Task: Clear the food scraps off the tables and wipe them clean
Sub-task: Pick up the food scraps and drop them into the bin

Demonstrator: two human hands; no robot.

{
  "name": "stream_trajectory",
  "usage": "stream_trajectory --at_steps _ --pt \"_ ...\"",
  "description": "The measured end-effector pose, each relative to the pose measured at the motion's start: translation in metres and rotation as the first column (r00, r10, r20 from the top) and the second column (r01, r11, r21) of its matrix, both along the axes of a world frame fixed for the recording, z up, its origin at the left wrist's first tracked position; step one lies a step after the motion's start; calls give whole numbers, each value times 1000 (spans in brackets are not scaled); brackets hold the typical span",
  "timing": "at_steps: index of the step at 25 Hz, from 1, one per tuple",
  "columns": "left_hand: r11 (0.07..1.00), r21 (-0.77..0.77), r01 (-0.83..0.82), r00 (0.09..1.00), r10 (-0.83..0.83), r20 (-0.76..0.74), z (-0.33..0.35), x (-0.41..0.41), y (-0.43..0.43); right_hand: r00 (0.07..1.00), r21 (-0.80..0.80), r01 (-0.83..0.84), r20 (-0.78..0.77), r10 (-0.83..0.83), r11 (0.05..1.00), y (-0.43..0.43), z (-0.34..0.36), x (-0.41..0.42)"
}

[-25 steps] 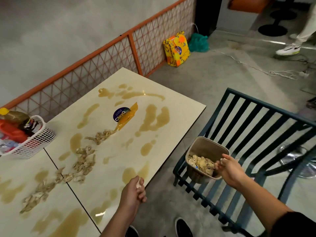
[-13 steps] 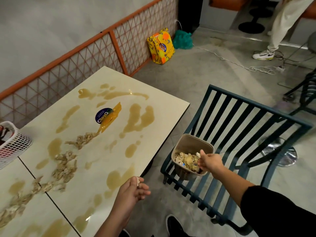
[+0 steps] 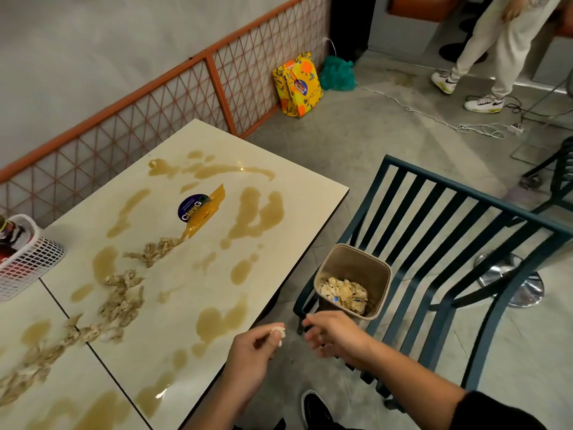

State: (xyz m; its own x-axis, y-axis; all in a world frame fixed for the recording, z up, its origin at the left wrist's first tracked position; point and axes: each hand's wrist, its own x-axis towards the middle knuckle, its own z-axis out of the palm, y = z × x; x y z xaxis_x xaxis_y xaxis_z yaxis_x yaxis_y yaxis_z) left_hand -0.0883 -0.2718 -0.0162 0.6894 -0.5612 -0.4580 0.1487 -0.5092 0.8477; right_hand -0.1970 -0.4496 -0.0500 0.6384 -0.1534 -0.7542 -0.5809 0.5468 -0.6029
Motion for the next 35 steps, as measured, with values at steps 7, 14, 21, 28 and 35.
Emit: stream_trajectory --at_steps 7,14,21,28,35 --pt "982 59 181 964 -189 185 -3 -7 -12 981 -144 57 194 -28 988 34 3 5" --pt "998 34 43 992 -47 121 -4 27 40 987 -821 -63 -137 -89 567 -49 0 19" --pt "986 65 -153 988 153 -3 -7 81 129 895 -720 -347 -447 -19 601 -74 -28 48" --pt "955 64 -288 956 291 -44 -7 131 201 952 -686 -172 -300 -60 707 26 -13 109" --pt "902 43 -430 899 432 -71 -22 186 284 821 -742 -508 -264 506 436 189 12 236"
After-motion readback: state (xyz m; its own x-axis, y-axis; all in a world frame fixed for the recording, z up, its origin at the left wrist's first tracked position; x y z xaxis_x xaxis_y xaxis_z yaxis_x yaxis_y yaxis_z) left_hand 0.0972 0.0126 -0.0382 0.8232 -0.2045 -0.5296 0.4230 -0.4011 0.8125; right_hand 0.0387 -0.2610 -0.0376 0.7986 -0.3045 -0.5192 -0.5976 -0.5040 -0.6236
